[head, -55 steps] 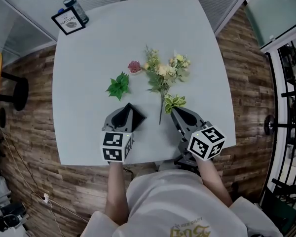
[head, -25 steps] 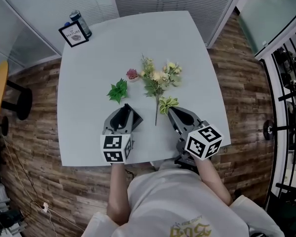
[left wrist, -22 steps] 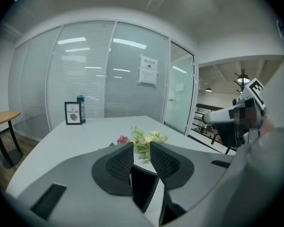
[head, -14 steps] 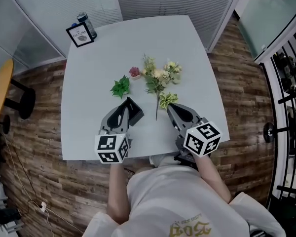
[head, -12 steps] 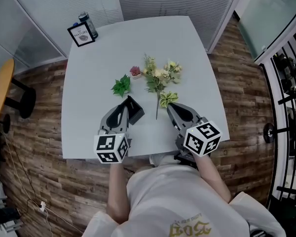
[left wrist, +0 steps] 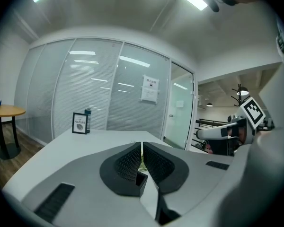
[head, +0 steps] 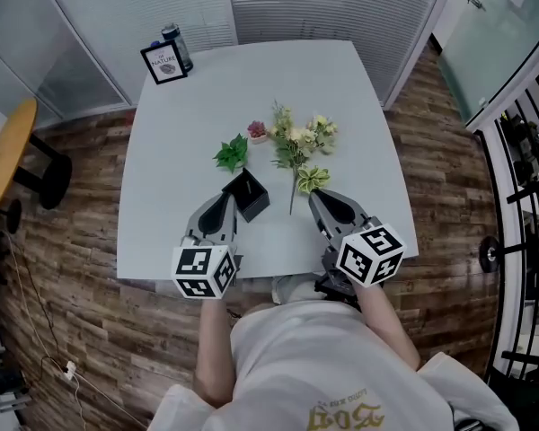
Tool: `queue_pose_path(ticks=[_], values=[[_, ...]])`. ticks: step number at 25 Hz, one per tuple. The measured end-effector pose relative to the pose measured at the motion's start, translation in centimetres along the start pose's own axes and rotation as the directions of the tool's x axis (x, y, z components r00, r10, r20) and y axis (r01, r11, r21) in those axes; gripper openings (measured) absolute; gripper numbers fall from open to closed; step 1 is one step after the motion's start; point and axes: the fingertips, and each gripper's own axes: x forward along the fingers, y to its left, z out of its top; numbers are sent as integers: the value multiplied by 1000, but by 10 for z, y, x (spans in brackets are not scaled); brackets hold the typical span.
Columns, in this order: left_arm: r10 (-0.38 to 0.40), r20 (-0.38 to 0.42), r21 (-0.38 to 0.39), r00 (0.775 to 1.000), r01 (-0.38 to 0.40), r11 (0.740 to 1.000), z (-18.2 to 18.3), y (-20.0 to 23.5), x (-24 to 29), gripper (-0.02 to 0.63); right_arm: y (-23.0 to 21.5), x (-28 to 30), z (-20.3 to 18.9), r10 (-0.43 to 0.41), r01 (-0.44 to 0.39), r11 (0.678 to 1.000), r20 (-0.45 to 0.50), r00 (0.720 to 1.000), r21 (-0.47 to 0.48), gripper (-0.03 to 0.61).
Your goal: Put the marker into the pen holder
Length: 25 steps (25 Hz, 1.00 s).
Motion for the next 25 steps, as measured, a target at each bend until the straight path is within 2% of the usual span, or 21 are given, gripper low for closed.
queue_pose_path(ticks=[25], values=[[-18,-24,-9,1000,18,1000,-6,0,-7,14,11,4,-5,14,-14,1000,-17,1000,-10,17]])
